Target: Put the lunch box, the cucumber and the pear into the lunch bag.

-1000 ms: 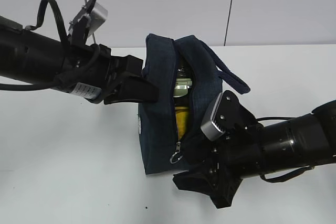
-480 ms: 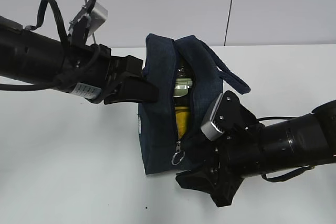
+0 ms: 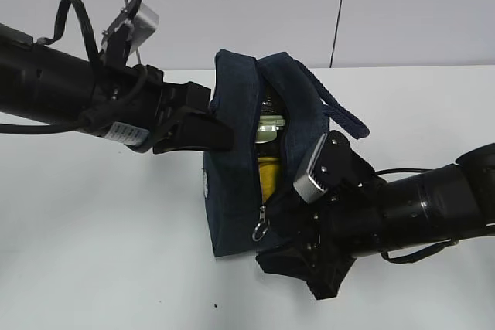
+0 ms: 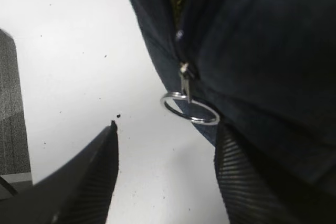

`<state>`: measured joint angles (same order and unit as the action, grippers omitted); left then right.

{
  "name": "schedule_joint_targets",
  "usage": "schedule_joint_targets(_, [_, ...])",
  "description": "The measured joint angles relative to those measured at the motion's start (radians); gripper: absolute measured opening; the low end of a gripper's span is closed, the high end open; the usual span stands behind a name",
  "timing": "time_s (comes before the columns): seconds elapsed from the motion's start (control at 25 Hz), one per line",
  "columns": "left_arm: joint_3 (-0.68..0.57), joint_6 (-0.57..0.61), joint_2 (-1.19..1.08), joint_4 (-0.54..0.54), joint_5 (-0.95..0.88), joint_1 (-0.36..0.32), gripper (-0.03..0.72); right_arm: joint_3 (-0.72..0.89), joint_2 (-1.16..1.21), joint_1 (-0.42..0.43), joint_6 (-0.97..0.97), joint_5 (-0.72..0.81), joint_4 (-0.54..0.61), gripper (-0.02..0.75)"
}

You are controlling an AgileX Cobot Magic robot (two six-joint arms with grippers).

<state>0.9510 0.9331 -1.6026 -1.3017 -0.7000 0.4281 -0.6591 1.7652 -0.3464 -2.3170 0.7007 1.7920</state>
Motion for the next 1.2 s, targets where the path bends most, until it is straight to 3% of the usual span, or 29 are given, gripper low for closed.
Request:
schedule_joint_targets(0.84, [0.0,0.0,0.0,-0.001,0.0,0.0,-0.015,-0.051,0.047,0.0,0.064,0.057,0.0,0.492])
schedule_joint_targets(1.2, [0.0,0.0,0.0,-0.001,0.0,0.0,-0.015,-0.051,0.047,0.0,0.066,0.016,0.0,0.343])
